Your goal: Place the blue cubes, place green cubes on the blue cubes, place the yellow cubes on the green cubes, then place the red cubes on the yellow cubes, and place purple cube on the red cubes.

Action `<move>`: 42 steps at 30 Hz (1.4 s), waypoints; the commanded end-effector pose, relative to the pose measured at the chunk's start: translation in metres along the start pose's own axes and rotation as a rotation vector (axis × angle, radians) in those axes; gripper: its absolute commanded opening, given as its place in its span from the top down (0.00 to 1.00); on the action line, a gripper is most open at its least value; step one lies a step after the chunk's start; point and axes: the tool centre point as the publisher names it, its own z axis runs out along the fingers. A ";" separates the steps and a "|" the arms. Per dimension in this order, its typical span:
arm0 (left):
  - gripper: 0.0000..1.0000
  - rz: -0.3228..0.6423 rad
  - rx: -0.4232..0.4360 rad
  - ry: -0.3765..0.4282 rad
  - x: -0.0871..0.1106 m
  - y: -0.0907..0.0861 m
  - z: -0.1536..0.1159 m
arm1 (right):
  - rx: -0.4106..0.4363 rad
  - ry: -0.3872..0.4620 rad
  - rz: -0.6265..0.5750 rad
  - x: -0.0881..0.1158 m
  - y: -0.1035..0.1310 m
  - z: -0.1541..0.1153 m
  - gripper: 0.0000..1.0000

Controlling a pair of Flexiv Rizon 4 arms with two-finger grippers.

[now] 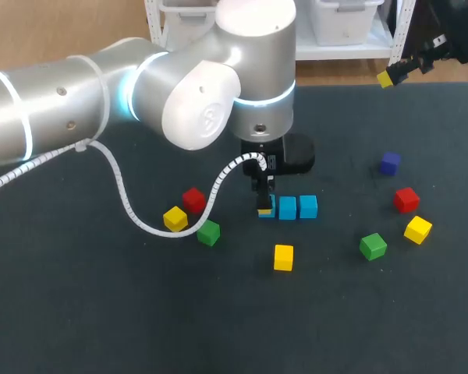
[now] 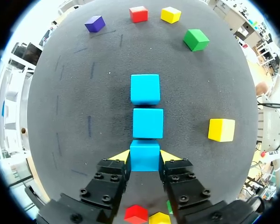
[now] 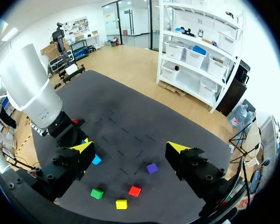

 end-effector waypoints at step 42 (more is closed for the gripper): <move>0.00 -0.081 0.045 -0.044 0.013 0.008 -0.014 | 0.003 -0.001 0.001 0.000 0.001 0.000 0.00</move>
